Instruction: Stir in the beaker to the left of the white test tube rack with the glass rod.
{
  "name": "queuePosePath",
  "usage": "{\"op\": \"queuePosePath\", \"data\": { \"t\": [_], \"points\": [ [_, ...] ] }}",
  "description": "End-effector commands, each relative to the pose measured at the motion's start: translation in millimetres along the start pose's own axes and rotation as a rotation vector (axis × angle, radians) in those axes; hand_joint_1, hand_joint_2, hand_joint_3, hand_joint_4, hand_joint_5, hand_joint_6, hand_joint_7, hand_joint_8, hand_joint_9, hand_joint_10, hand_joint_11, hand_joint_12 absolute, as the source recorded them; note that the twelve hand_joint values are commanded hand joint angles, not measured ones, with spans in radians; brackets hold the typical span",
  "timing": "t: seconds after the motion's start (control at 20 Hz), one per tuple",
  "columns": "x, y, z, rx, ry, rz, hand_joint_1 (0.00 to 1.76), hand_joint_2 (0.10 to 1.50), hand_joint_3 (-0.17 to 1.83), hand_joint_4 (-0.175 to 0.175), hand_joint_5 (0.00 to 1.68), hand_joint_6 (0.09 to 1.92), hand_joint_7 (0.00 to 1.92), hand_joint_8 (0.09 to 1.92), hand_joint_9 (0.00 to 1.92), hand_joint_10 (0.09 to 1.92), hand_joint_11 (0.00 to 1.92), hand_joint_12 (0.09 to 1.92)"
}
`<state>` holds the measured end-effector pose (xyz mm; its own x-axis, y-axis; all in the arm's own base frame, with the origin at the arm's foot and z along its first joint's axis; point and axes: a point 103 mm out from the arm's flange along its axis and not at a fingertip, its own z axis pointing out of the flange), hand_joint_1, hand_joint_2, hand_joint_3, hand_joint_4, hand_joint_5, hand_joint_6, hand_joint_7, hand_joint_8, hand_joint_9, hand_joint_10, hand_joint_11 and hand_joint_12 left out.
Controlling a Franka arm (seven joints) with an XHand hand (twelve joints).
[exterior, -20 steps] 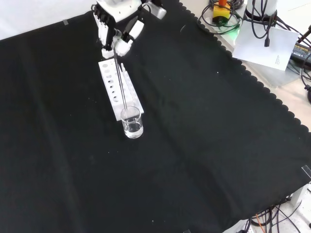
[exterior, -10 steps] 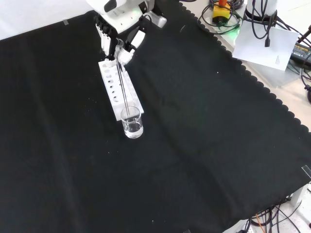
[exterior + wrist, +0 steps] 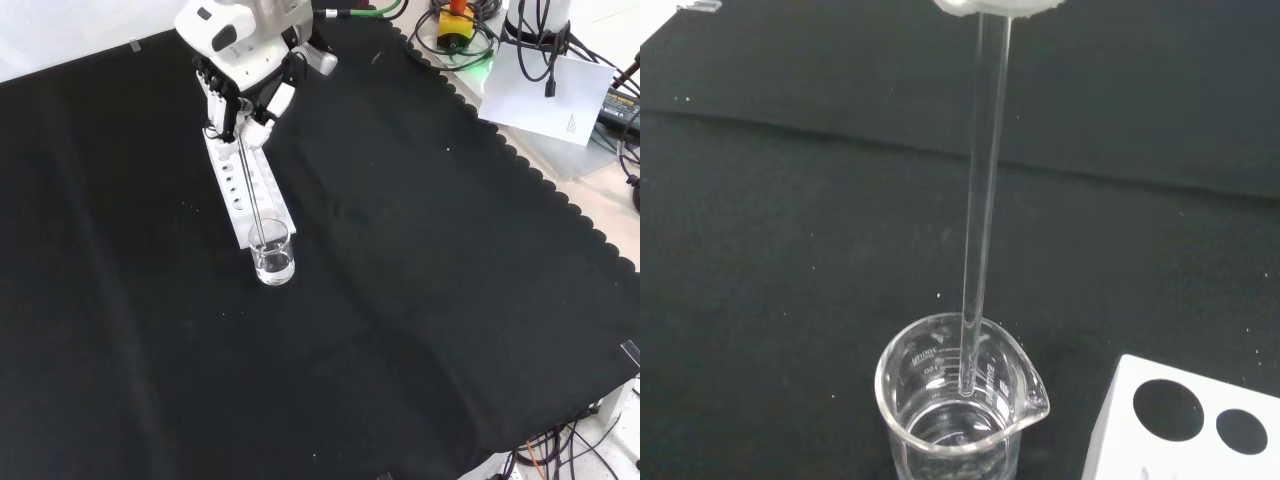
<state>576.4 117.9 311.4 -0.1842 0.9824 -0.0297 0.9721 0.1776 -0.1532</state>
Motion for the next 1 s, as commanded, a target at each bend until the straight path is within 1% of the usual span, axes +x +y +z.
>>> {"op": "queuePosePath", "data": {
  "t": [0.05, 0.3, 0.45, 0.6, 0.75, 0.9, 1.0],
  "points": [
    [-1, 9, 22, 0.015, -0.014, -0.005, 1.31, 1.06, -0.08, -0.175, 1.28, 0.18, 1.18, 0.99, 1.57, 0.88, 1.61, 0.65],
    [2, 13, 31, 0.020, -0.015, -0.009, 1.31, 1.06, -0.08, -0.175, 1.28, 0.18, 1.19, 0.99, 1.57, 0.88, 1.61, 0.65],
    [7, 12, 34, 0.018, -0.003, -0.014, 1.31, 1.06, -0.08, -0.175, 1.28, 0.18, 1.19, 0.99, 1.57, 0.88, 1.61, 0.64],
    [18, 12, 32, 0.018, -0.005, -0.028, 1.31, 1.06, -0.08, -0.175, 1.28, 0.18, 1.19, 0.98, 1.57, 0.88, 1.61, 0.64],
    [23, 15, 34, 0.025, -0.008, -0.040, 1.31, 1.06, -0.08, -0.175, 1.28, 0.17, 1.19, 0.98, 1.57, 0.88, 1.61, 0.64],
    [23, 13, 38, 0.033, -0.013, -0.044, 1.31, 1.06, -0.08, -0.175, 1.28, 0.17, 1.19, 0.98, 1.57, 0.88, 1.61, 0.64],
    [19, 8, 40, 0.042, -0.018, -0.036, 1.31, 1.06, -0.08, -0.175, 1.28, 0.17, 1.19, 0.98, 1.57, 0.88, 1.61, 0.64]
  ]
}}
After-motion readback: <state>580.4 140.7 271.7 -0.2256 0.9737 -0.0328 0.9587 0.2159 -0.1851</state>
